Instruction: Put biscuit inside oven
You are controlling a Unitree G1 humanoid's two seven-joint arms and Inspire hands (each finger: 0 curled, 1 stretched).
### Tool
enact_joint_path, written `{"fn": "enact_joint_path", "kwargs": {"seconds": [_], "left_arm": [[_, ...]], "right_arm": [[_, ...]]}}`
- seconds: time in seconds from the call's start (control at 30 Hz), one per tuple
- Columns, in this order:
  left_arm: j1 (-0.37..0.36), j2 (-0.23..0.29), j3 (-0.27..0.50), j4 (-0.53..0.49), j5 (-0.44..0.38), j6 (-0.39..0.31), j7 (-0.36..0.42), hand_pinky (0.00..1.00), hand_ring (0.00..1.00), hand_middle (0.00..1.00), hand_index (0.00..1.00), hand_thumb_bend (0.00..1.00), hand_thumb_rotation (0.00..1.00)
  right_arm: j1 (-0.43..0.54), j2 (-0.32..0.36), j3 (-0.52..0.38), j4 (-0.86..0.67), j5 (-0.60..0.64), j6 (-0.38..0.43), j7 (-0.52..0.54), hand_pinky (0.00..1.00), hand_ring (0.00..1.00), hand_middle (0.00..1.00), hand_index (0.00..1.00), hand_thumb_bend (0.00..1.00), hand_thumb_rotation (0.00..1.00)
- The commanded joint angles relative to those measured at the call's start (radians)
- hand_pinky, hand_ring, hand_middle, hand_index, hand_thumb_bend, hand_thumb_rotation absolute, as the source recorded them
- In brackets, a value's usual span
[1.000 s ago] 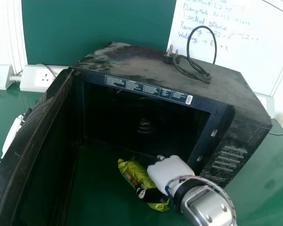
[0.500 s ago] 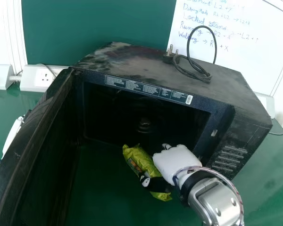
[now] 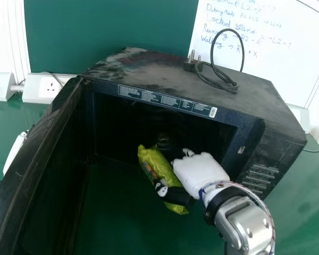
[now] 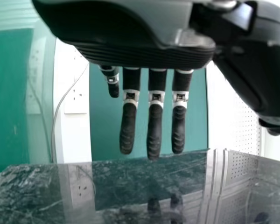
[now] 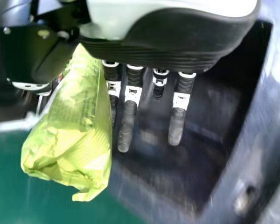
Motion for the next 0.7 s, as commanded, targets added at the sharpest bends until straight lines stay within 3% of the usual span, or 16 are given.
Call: {"fn": "enact_joint_path", "kwargs": {"seconds": [0.0,0.07,0.27,0.4,0.67], "left_arm": [[0.004,0.001,0.004,-0.004,-0.003,0.000,0.007,0.30,0.38,0.42,0.48,0.52,0.07],[0.008,-0.001,0.003,-0.015,-0.001,0.007,0.013,0.30,0.38,0.42,0.48,0.52,0.07],[0.006,-0.001,0.003,0.000,-0.009,0.002,0.006,0.30,0.38,0.43,0.48,0.52,0.07],[0.007,-0.009,-0.002,-0.005,-0.002,0.002,0.016,0.30,0.38,0.43,0.48,0.52,0.07],[0.015,-0.011,-0.009,-0.025,0.023,-0.007,0.033,0.29,0.37,0.42,0.48,0.51,0.07]], "right_arm": [[0.005,0.012,-0.012,0.032,0.016,0.020,-0.060,0.45,0.40,0.48,0.49,0.53,0.00],[0.002,0.014,-0.014,0.059,0.031,0.031,-0.088,0.40,0.38,0.44,0.50,0.52,0.00],[-0.008,0.020,-0.012,0.102,0.063,0.076,-0.118,0.48,0.44,0.43,0.52,0.52,0.00],[-0.023,0.013,-0.010,0.145,0.079,0.098,-0.148,0.45,0.38,0.41,0.52,0.52,0.00],[-0.075,0.025,0.013,0.259,0.109,0.117,-0.290,0.48,0.37,0.41,0.51,0.52,0.00]]}}
